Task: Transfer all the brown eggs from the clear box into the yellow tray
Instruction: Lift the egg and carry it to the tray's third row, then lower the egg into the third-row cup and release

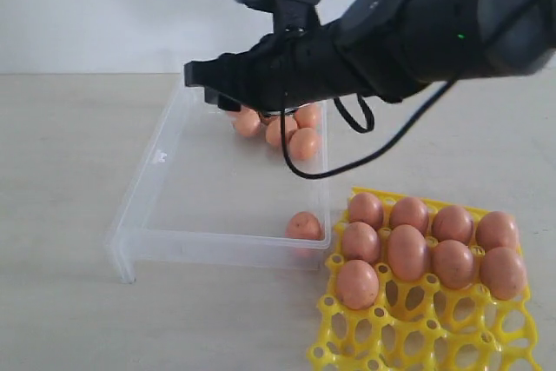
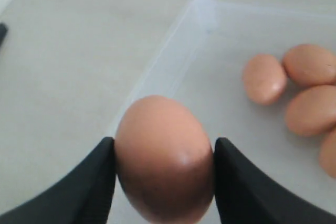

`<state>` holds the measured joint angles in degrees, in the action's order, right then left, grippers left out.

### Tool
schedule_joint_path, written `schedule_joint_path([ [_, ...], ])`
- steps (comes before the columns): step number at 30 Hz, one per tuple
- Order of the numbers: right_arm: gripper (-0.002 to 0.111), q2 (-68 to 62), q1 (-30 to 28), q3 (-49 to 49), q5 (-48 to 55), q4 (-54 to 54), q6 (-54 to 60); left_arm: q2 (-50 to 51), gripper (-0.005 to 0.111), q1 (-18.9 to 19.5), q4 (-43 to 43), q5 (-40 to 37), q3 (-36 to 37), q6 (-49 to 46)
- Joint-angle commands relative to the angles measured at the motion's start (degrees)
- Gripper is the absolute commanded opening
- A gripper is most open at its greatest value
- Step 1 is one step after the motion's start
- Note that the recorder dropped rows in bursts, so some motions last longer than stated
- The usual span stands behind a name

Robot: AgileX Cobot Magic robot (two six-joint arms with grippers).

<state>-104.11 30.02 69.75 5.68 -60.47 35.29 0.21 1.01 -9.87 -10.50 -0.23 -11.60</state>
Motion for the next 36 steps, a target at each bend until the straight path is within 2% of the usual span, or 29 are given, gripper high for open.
schedule_joint_path([
  [1,0.0,10.0,6.1,-14.7,-19.4,-3.4,-2.1,-0.2,0.004,-0.4,0.1,0.2,0.2,0.0],
  [7,0.0,25.0,17.8,-34.4,-48.3,-3.7,-5.1,-0.2,0.004,-0.4,0.1,0.2,0.2,0.0],
  [11,0.0,32.4,22.2,-43.0,-57.8,-6.4,-0.3,-0.2,0.004,-0.4,0.1,0.2,0.2,0.0],
  [15,0.0,36.1,22.4,-48.8,-57.4,-12.6,3.4,-0.2,0.004,-0.4,0.1,0.2,0.2,0.0],
  [18,0.0,36.2,22.4,-52.5,-51.2,-12.6,3.2,-0.2,0.004,-0.4,0.1,0.2,0.2,0.0],
  [23,0.0,36.1,22.4,-58.3,-37.7,-2.8,1.1,-0.2,0.004,-0.4,0.1,0.2,0.2,0.0],
  [25,0.0,36.1,22.4,-61.0,-37.8,0.4,1.1,-0.2,0.004,-0.4,0.1,0.2,0.2,0.0],
  [30,0.0,36.1,22.4,-65.6,-43.6,0.2,1.1,-0.2,0.004,-0.4,0.1,0.2,0.2,0.0],
  [36,0.0,36.1,22.4,-66.1,-47.5,6.8,-0.2,-0.2,0.004,-0.4,0.1,0.2,0.2,0.0],
])
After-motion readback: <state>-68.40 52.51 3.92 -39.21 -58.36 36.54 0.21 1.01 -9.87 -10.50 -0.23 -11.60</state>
